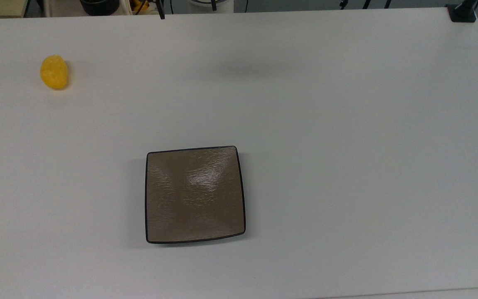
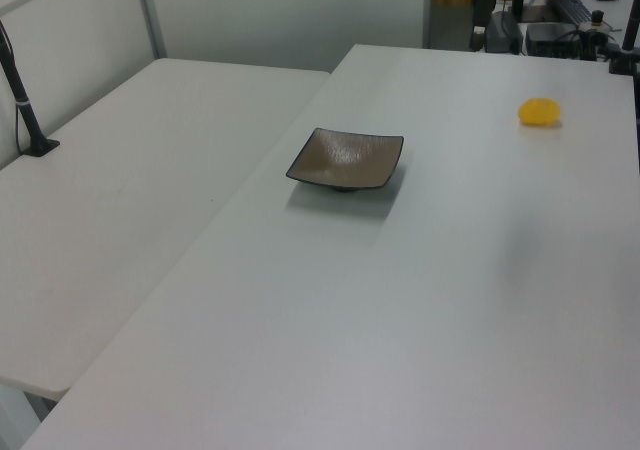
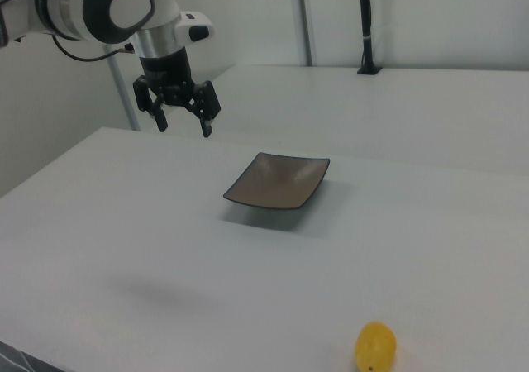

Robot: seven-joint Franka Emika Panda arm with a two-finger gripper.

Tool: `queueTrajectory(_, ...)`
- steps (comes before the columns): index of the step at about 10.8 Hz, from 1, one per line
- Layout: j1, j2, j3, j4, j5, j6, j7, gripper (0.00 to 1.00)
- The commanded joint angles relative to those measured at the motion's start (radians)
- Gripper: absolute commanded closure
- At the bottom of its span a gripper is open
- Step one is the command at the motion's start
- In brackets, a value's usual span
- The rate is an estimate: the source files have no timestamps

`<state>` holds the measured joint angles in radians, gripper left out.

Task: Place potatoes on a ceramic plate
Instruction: 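Move the open gripper over toward the yellow potato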

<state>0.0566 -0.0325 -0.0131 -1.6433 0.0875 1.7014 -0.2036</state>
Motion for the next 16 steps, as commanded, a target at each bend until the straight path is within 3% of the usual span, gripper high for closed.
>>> queueTrajectory(1, -0.036, -0.027, -0.01, -0.029, -0.002, -0.052, -0.202, 0.0)
queueTrajectory(6, -0.122, -0.029, -0.028, -0.035, -0.057, -0.043, -0.255, 0.0)
queueTrajectory(9, -0.124, -0.012, -0.138, -0.068, -0.077, -0.008, -0.368, 0.0)
queueTrajectory(11, -0.121, -0.007, -0.208, -0.128, -0.077, 0.093, -0.42, 0.0)
queueTrajectory(14, -0.126, 0.038, -0.267, -0.2, -0.078, 0.216, -0.5, 0.0)
queueTrajectory(16, -0.142, 0.074, -0.283, -0.225, -0.135, 0.262, -0.508, 0.0)
